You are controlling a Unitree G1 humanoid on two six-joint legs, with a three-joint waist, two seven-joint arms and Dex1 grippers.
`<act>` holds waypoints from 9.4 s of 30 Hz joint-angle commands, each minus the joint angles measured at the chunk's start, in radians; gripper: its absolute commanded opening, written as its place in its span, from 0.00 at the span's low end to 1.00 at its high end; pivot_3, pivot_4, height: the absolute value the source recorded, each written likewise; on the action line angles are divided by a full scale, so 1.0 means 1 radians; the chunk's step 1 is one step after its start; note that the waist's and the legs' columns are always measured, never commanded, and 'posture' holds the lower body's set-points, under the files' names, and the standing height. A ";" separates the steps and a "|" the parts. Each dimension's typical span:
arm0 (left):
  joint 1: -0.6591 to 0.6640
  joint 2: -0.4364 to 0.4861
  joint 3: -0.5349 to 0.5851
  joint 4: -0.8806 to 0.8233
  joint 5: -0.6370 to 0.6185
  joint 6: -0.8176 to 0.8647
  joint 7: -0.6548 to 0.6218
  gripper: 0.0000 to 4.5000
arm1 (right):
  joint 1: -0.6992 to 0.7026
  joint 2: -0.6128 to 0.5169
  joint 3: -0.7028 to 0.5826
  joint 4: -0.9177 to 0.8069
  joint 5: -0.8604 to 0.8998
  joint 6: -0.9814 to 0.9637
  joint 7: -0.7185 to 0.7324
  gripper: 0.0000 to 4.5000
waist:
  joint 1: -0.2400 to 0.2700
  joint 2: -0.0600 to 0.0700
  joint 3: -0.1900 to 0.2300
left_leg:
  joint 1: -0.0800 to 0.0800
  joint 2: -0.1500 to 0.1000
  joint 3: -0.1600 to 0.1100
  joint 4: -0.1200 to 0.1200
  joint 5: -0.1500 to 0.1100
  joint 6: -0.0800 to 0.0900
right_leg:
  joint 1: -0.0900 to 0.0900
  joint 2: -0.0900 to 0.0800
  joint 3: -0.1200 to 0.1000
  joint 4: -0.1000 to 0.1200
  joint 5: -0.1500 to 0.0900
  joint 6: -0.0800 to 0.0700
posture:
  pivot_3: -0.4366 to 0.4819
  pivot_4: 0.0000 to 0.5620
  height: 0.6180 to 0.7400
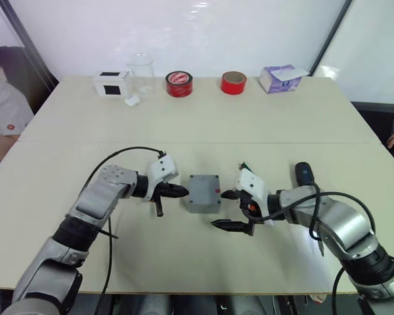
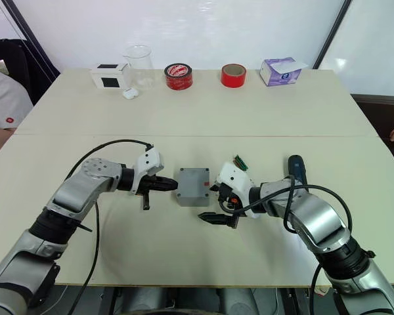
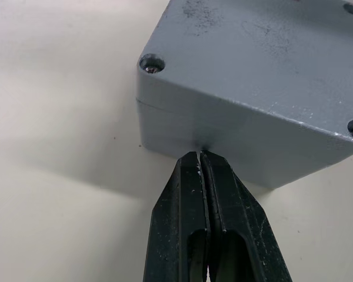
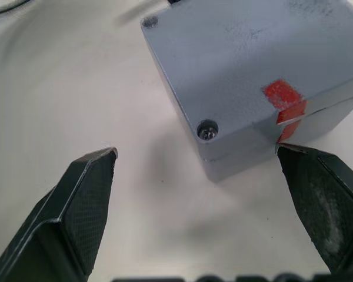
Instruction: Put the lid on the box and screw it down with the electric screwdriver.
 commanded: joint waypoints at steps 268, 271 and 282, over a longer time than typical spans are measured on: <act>-0.115 -0.064 -0.083 0.049 0.009 -0.078 -0.058 0.00 | 0.149 0.438 -0.122 0.180 -0.113 -0.535 -0.404 0.40 | -0.002 0.001 -0.008 | 0.004 -0.001 0.005 0.004 0.004 -0.006 | 0.006 0.000 0.003 0.000 0.005 0.005 | 0.48 0.27 1.00; -0.116 -0.066 -0.083 0.050 0.009 -0.077 -0.056 0.00 | 0.154 0.451 -0.123 0.188 -0.114 -0.560 -0.407 0.40 | -0.002 0.000 -0.009 | 0.005 -0.001 0.005 0.004 0.004 -0.006 | 0.006 0.000 0.003 0.000 0.004 0.005 | 0.48 0.27 1.00; -0.113 -0.068 -0.083 0.040 0.007 -0.067 -0.051 0.00 | 0.160 0.470 -0.125 0.209 -0.107 -0.544 -0.417 0.40 | -0.002 -0.003 -0.013 | 0.006 -0.001 0.005 0.003 0.004 -0.006 | 0.007 0.000 0.003 0.000 0.003 0.003 | 0.48 0.27 1.00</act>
